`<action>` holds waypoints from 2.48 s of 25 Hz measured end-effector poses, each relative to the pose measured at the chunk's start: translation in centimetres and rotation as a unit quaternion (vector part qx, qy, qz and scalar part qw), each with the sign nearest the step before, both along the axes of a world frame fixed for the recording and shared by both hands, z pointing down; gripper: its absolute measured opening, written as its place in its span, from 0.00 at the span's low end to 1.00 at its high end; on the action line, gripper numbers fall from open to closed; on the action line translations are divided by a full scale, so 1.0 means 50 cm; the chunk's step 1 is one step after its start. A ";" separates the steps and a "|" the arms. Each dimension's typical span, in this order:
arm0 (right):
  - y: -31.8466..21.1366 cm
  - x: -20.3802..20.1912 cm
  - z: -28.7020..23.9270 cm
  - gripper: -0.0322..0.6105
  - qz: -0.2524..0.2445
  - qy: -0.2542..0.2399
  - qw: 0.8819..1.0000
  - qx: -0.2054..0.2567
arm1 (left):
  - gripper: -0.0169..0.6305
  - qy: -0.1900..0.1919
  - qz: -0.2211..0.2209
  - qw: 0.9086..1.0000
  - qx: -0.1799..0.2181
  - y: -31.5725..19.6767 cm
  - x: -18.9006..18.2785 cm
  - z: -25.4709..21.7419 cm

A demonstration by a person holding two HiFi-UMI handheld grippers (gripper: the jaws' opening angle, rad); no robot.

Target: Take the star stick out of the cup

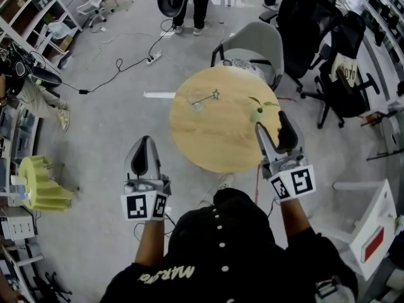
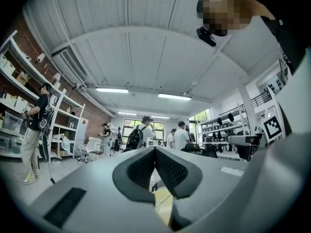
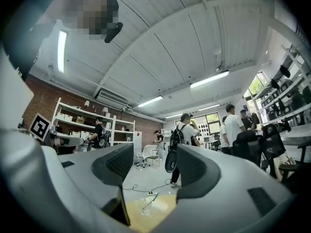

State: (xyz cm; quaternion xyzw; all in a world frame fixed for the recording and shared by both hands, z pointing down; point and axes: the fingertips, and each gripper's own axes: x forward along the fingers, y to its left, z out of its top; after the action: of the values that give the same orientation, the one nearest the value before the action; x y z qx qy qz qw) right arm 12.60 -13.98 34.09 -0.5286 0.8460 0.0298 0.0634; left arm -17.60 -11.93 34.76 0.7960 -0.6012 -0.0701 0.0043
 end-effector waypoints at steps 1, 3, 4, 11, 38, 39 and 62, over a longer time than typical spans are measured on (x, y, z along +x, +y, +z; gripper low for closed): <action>-0.021 0.001 -0.002 0.47 -0.002 0.000 1.000 0.001 | 0.03 0.000 -0.002 1.000 0.001 -0.019 0.002 -0.002; -0.059 0.004 -0.004 0.47 -0.008 -0.001 1.000 0.003 | 0.03 -0.001 -0.007 1.000 0.001 -0.053 0.008 -0.003; -0.077 0.005 -0.003 0.47 -0.011 -0.001 1.000 0.002 | 0.03 -0.001 -0.010 1.000 0.001 -0.067 0.011 -0.002; -0.185 0.022 0.012 0.47 -0.030 0.008 1.000 -0.004 | 0.03 -0.006 -0.030 1.000 -0.007 -0.152 0.038 0.007; -0.436 -0.121 0.247 0.47 -0.046 -0.008 0.990 -0.136 | 0.03 -0.010 0.002 0.999 -0.044 -0.364 -0.032 0.103; -0.442 -0.125 0.266 0.47 -0.048 -0.011 0.988 -0.147 | 0.03 -0.010 0.004 0.999 -0.046 -0.366 -0.032 0.109; -0.544 -0.238 0.628 0.23 -0.046 -0.002 0.941 -0.336 | 0.03 -0.020 -0.019 0.994 -0.108 -0.398 -0.099 0.242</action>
State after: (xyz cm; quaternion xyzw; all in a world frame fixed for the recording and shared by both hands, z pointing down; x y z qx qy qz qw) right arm 0.71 -41.16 65.50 -0.4797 0.8301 -0.2604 -0.1144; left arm -22.56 -31.84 46.87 0.7803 -0.6205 0.0116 0.0771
